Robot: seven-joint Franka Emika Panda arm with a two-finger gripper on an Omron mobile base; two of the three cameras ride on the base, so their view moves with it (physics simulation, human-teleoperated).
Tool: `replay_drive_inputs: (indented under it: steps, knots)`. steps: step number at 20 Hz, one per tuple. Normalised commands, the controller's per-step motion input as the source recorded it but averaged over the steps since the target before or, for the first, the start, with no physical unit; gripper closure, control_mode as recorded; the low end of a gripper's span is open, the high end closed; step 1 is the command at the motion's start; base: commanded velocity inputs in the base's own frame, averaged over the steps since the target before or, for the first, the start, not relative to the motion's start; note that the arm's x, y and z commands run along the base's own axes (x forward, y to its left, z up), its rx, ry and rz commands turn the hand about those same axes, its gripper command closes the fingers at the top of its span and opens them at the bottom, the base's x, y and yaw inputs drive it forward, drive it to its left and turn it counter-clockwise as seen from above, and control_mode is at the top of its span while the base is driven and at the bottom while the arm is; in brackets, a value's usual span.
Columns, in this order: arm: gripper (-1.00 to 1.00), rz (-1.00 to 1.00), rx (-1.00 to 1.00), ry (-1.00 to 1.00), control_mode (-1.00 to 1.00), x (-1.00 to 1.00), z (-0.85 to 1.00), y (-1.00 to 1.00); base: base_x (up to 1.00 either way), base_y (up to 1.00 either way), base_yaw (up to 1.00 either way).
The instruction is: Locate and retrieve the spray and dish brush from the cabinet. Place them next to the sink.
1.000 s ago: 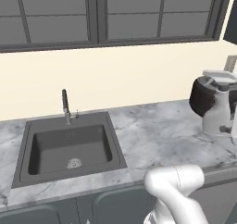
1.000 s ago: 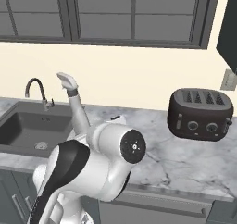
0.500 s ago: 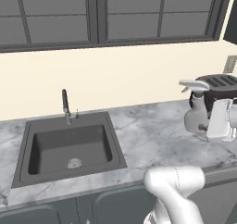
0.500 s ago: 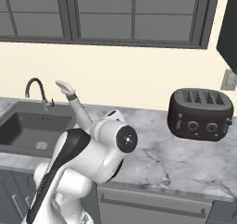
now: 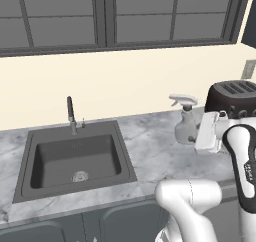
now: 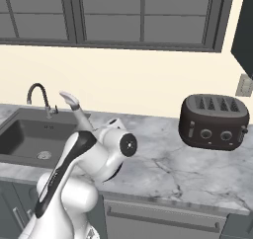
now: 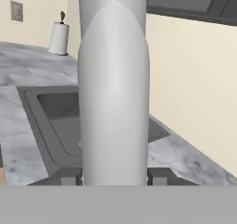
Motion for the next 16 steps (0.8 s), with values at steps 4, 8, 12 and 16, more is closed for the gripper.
replay_drive_inputs:
  steps: [4,8,12,16]
  knots:
    - [1.00,0.12,0.10,0.00,-1.00,0.64,-0.55,0.37,0.00,0.00,0.00]
    - [1.00,0.13,0.10,0.02,-1.00,0.62,-0.57,0.35,0.00,0.00,0.00]
    - [1.00,0.15,0.09,0.03,-1.00,0.53,-0.51,0.30,0.00,0.00,0.00]
    - [1.00,0.14,0.07,0.04,-1.00,0.54,-0.47,0.26,0.00,0.00,0.00]
